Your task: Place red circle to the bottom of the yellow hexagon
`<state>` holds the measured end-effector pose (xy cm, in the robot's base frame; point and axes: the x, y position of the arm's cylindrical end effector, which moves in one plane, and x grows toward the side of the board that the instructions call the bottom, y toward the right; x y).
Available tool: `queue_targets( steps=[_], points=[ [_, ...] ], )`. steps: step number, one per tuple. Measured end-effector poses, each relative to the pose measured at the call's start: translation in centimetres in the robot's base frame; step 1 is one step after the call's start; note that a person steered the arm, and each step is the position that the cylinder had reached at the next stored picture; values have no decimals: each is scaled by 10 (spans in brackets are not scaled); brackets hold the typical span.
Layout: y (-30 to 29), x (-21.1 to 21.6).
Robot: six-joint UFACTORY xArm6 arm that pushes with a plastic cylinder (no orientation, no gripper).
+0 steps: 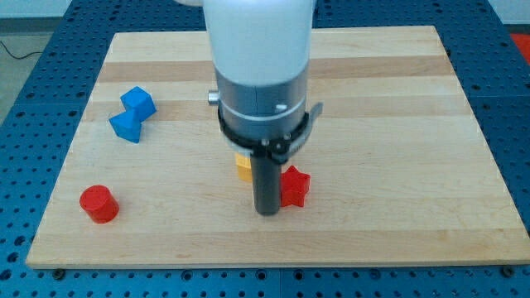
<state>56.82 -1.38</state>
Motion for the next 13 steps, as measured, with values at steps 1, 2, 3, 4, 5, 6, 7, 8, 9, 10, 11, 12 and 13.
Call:
queue_targets(
  steps=[1,2,3,4,5,6,7,8,9,10,11,12,13],
  points=[
    [-28,40],
    [-86,50],
    [-200,47],
    [-289,32],
    [-289,16],
    [-275,-18],
    [-215,-26],
    [-148,-25],
    [-178,-30],
    [-213,-17],
    [-197,4],
    [-150,-13],
    [-94,-34]
  ],
)
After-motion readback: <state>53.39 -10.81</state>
